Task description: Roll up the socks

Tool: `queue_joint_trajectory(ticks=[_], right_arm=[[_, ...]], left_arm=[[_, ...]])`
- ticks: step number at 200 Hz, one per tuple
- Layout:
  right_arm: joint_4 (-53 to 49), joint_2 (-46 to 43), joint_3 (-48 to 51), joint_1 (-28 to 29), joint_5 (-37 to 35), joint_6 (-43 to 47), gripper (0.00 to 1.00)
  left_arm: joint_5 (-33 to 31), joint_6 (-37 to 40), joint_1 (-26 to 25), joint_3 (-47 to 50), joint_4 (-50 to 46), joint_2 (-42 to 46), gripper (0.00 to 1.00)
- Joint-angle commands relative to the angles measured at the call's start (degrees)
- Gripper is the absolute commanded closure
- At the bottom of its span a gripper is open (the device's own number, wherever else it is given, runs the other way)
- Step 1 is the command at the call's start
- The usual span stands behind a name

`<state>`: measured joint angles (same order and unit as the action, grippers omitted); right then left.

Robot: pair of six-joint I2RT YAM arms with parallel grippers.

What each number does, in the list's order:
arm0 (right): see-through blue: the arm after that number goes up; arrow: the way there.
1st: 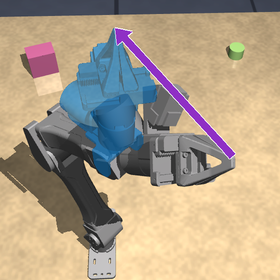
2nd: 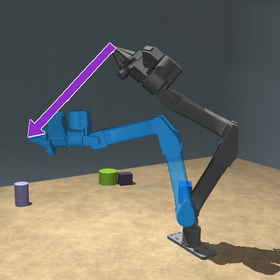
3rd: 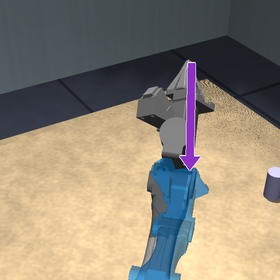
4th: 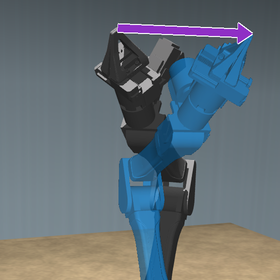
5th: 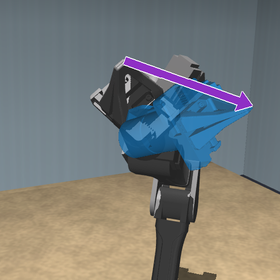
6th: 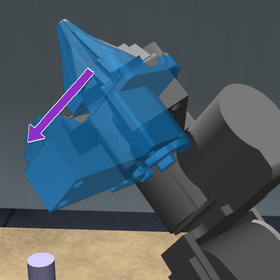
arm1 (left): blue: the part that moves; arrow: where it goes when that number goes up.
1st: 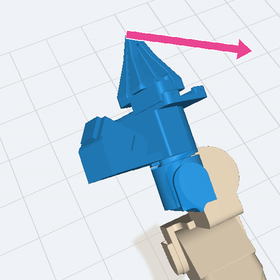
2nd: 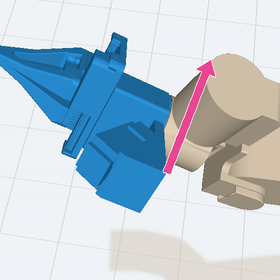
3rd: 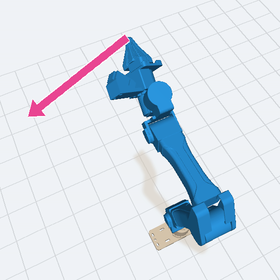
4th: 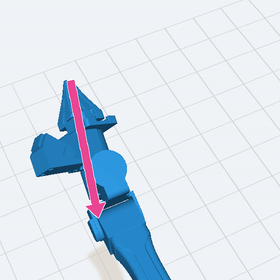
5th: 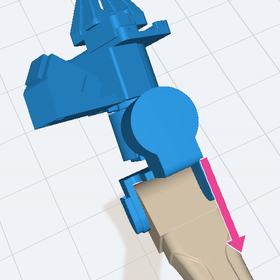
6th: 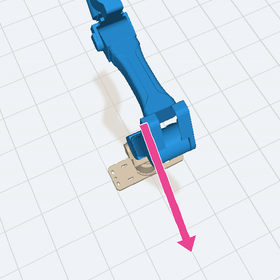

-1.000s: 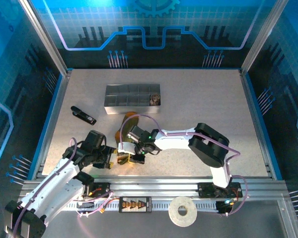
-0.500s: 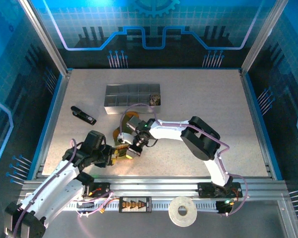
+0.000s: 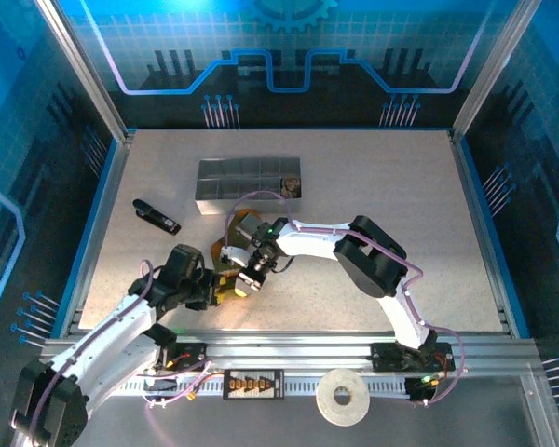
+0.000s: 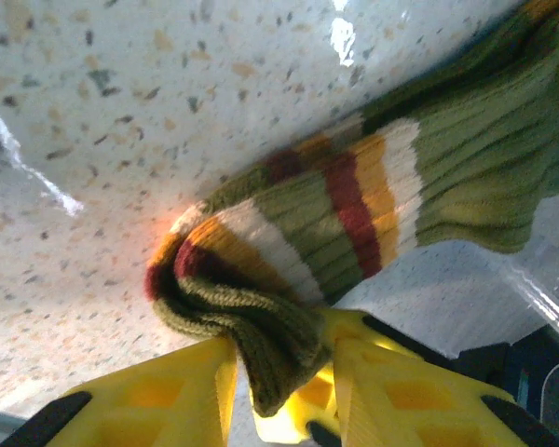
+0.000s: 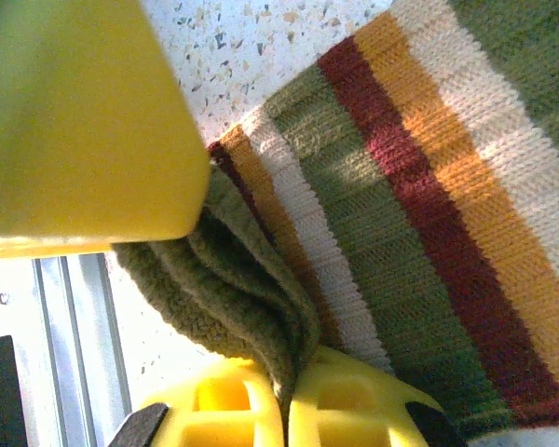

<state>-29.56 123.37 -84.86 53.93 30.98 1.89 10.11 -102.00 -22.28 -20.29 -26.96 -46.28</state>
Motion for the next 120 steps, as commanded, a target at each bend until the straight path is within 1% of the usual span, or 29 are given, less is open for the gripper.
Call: queue_joint_trajectory(ticks=[1,10,31,43,71,93,120], right_arm=[[-2.0,1.7,-1.3,-0.5,0.9,-0.7,1.00],[-2.0,1.7,-1.5,-0.5,0.6,-0.6,0.95],[-1.5,1.1,-1.2,-0.4,-0.4,0.0,0.84],[-0.3,0.0,-0.4,-0.3,-0.9,0.8,0.77],[3.9,-4.4,3.4,0.6,-3.3,5.1,0.61],[9.8,-10.0,8.9,1.4,-6.2,9.8,0.54],[20.5,-18.8,18.7,2.6,-13.9,17.0,0.48]], left_arm=[[-1.7,-2.4,0.0,1.2,1.3,-1.6,0.68],[-2.3,-3.0,0.0,1.9,2.3,-1.6,0.69],[-4.6,-3.7,0.5,1.9,1.0,-2.1,0.71],[-4.7,-3.8,1.4,1.6,-1.0,-3.3,0.73],[-4.7,-2.2,3.6,0.5,-1.3,-7.8,0.73],[-4.5,-0.1,5.3,-1.9,-1.5,-12.2,0.73],[-3.6,2.2,6.7,-5.3,-5.0,-17.0,0.74]])
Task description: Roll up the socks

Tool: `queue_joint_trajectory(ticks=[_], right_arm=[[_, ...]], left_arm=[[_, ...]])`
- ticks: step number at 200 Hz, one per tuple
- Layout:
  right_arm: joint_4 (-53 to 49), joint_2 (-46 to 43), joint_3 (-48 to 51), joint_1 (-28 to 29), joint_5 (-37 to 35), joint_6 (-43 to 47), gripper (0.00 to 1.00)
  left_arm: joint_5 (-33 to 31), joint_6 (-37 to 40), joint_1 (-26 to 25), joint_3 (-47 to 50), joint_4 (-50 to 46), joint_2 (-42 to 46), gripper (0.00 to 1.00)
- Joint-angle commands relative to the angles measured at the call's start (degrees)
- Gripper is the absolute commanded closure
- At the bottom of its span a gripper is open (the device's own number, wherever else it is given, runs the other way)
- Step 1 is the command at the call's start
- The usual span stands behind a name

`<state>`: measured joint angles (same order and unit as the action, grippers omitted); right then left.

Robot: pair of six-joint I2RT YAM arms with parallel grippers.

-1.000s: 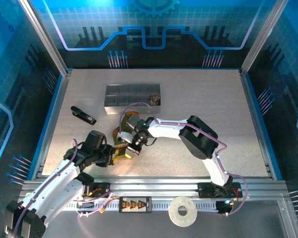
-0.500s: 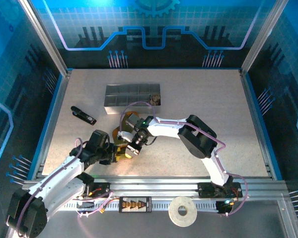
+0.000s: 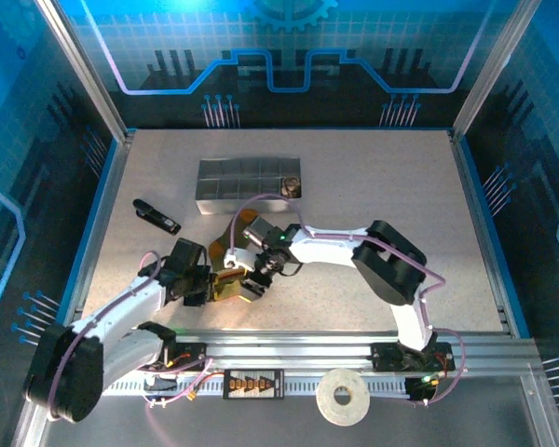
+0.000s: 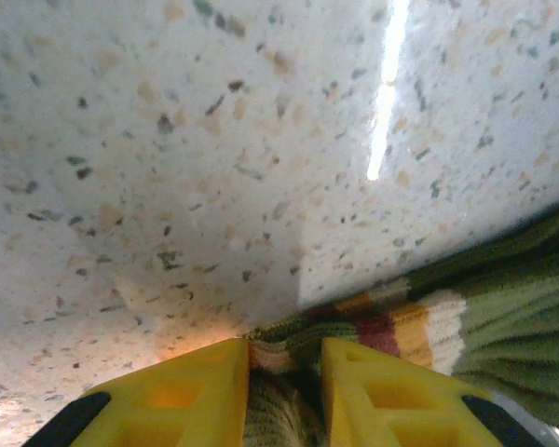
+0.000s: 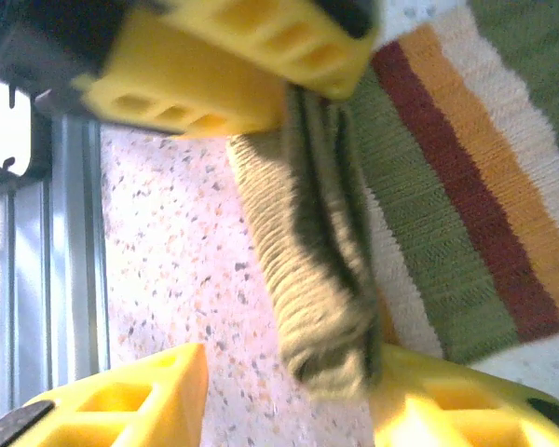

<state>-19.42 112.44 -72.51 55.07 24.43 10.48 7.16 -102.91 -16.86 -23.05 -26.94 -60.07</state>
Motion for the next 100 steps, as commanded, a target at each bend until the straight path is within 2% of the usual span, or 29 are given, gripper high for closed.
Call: queue_joint_trajectory(ticks=[1,25,46,71,100], right_arm=[[10.7,-8.2,6.8,1.6,-7.7,8.8,0.48],[22.0,-15.0,16.6,6.2,-19.9,21.3,0.42],[29.0,-16.1,20.2,10.3,-29.5,31.2,0.37],[27.3,-14.4,18.7,13.0,-31.3,37.8,0.42],[27.0,-9.4,16.3,15.5,-35.4,41.7,0.56]], left_arm=[[-0.7,3.1,1.3,-2.6,-5.1,-3.2,0.74],[0.0,4.5,1.9,-3.4,-5.6,-4.7,0.75],[0.3,5.6,2.3,-4.1,-5.5,-5.4,0.74],[0.8,6.3,2.4,-4.5,-5.0,-6.3,0.74],[1.5,7.0,2.4,-5.0,-4.0,-7.5,0.74]])
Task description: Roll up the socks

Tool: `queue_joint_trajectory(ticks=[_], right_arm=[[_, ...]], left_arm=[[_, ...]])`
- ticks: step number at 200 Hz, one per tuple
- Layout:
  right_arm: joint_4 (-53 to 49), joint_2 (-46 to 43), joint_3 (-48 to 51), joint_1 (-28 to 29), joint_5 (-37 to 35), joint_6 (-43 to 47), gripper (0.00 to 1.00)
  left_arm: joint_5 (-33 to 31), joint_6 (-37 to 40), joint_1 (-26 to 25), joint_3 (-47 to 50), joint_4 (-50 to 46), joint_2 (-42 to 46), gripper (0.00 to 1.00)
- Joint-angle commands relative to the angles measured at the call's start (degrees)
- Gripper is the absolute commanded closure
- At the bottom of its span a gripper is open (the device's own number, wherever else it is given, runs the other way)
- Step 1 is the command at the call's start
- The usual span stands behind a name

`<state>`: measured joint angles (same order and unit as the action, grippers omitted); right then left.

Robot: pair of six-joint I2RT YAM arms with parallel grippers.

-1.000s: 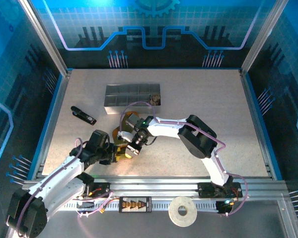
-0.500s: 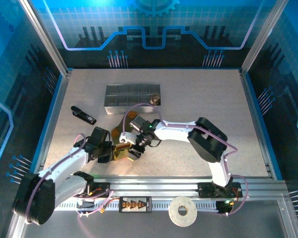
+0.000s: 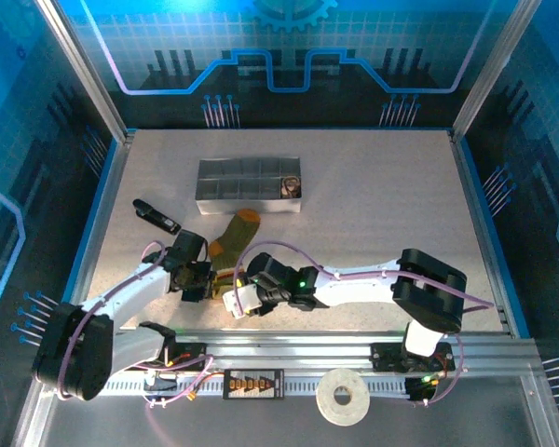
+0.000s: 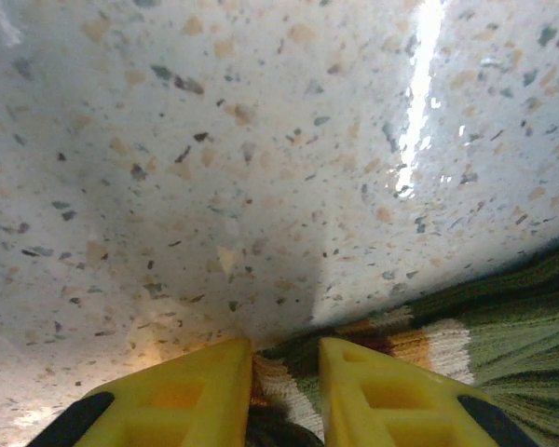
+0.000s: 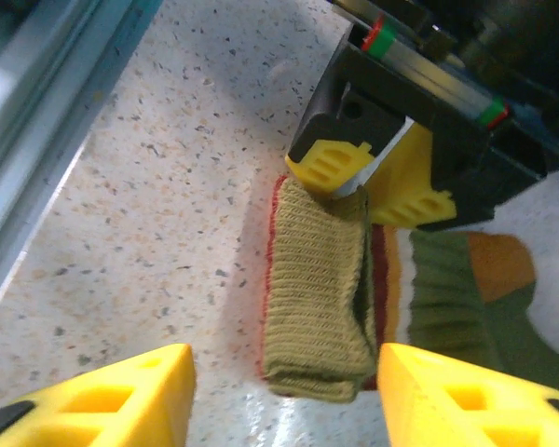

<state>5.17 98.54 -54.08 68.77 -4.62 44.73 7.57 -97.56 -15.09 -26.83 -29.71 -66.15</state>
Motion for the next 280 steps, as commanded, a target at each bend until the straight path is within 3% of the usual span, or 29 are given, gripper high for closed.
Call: queue_joint_trajectory(ticks=[1,23,63,90,138,189,226,250,280], right_arm=[[2.6,4.8,-2.2,1.8,-6.6,7.5,0.56],[2.7,8.2,-4.0,1.5,-8.5,5.7,0.66],[-3.9,14.2,-10.6,-0.3,-9.2,-2.2,0.67],[-9.7,15.6,-12.8,-1.9,-5.9,-8.7,0.69],[-19.2,19.1,-16.7,-5.4,4.8,-18.8,0.77],[-25.4,23.1,-22.4,-7.6,12.8,-25.6,0.77],[-26.1,24.7,-23.8,-9.2,18.1,-31.7,0.77],[-24.9,25.2,-23.4,-9.6,19.3,-34.2,0.77],[-22.9,25.1,-21.9,-9.6,17.5,-35.1,0.77]], left_arm=[[1.1,1.7,0.7,-1.3,-1.2,-1.5,0.74],[1.4,2.5,0.7,-1.9,-1.1,-2.4,0.74],[1.5,3.6,0.8,-3.0,-1.7,-2.8,0.74],[1.4,5.4,1.5,-4.8,-4.1,-1.2,0.74],[1.9,8.4,3.3,-7.2,-10.9,8.0,0.59],[9.3,9.7,3.3,-1.7,-6.0,12.5,0.63],[10.2,6.2,3.2,2.6,-2.9,14.6,0.62],[8.3,5.4,3.2,2.7,-11.5,15.5,0.55],[8.2,4.5,3.5,4.5,-12.5,16.4,0.50]])
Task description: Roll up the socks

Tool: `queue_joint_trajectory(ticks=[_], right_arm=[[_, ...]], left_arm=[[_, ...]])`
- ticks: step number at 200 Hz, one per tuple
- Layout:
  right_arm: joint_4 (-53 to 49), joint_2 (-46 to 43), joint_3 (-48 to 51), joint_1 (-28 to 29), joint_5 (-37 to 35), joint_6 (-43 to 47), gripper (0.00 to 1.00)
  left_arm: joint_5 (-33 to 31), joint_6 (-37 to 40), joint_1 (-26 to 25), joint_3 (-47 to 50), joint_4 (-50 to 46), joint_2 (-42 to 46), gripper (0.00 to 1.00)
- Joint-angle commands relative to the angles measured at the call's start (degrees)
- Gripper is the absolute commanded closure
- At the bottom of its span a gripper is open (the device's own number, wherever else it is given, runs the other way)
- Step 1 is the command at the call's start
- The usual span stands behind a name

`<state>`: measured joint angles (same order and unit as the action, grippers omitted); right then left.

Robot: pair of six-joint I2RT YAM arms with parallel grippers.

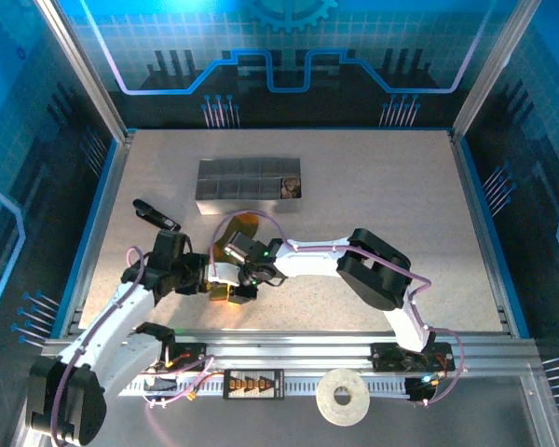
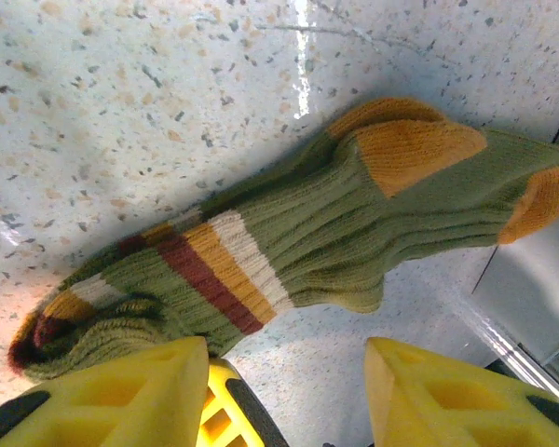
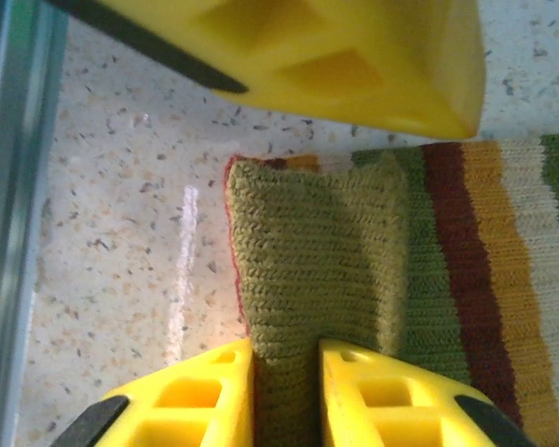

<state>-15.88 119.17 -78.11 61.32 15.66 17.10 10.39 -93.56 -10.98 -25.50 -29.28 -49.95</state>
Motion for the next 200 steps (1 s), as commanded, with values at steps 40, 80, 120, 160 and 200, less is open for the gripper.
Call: queue_joint_trajectory(ticks=[40,80,120,160,200], right_arm=[[3.2,2.5,6.3,-1.2,-8.4,-5.0,0.77],[6.4,1.2,9.3,1.6,-16.1,-1.5,0.78],[8.2,-0.1,11.2,-0.7,-13.0,-7.2,0.78],[8.3,0.8,10.0,-1.9,-4.9,-9.6,0.78],[7.0,2.7,8.5,-2.4,-2.0,-11.0,0.78]], left_arm=[[5.7,4.7,2.9,-0.3,-14.3,-7.1,0.44],[7.4,11.5,8.9,-8.4,-13.7,-19.0,0.41],[10.7,14.5,9.9,-10.2,-14.8,-18.0,0.44],[15.9,16.6,8.7,-4.3,-16.3,-11.1,0.48],[16.9,14.0,8.0,0.6,-11.2,-7.5,0.48]])
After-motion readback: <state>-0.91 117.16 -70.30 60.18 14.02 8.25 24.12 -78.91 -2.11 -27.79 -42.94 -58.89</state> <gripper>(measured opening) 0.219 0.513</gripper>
